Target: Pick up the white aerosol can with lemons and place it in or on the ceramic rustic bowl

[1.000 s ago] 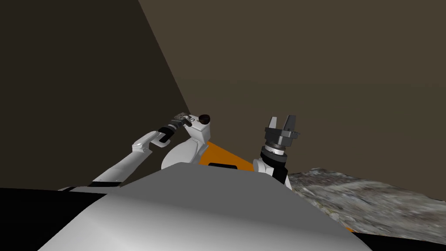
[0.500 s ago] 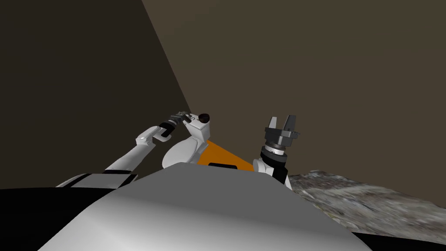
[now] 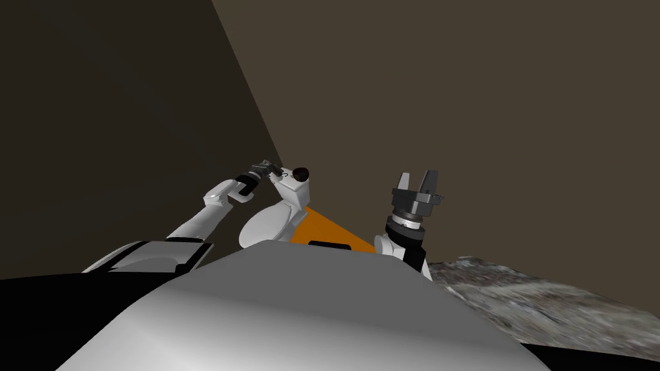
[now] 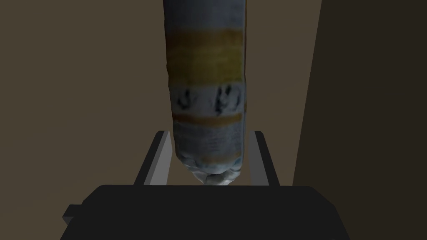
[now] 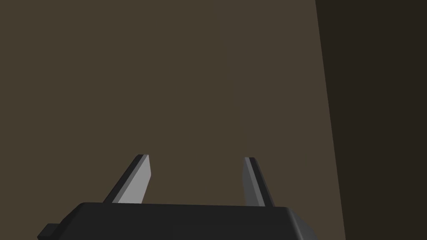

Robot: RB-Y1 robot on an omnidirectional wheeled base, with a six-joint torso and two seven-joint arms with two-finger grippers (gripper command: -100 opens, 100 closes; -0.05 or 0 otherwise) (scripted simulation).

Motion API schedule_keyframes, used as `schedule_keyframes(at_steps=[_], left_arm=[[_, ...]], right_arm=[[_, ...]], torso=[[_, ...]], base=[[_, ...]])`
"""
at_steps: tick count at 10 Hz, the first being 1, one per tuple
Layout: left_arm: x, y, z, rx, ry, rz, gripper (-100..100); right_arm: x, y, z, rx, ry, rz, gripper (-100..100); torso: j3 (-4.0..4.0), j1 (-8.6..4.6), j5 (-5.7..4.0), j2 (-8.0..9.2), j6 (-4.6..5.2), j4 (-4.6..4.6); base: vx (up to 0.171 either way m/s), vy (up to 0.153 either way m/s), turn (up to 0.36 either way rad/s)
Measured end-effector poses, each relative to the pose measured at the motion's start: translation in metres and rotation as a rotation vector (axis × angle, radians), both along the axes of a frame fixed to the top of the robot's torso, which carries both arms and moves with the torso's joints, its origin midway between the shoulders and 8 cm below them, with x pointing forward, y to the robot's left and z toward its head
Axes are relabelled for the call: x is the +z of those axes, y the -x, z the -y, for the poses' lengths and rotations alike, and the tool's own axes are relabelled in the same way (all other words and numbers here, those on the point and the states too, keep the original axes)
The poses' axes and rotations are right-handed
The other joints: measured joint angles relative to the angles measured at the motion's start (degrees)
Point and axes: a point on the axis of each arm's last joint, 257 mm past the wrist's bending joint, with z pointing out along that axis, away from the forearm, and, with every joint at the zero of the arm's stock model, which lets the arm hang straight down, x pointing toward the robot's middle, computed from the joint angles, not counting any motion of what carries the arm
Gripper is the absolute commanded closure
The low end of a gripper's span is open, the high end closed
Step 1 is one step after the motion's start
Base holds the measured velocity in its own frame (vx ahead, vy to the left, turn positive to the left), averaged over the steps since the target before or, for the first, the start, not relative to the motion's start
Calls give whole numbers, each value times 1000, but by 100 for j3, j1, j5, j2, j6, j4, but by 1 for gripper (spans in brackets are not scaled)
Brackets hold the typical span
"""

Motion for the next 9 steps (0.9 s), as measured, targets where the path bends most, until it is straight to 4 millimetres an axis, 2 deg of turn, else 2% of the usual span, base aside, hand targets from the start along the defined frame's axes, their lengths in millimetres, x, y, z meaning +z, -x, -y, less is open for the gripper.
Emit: schedule_keyframes(at_steps=[6, 9], left_arm=[[20, -25, -2, -21, 47, 27, 100], [26, -39, -1, -44, 92, 34, 100]], right_arm=[[0, 0, 0, 0, 0, 0, 0], [0, 0, 0, 0, 0, 0, 0]], torso=[[-1, 14, 2, -6, 8, 3], [-8, 3, 2, -18, 15, 2]], base=[[38, -67, 26], [77, -86, 17]])
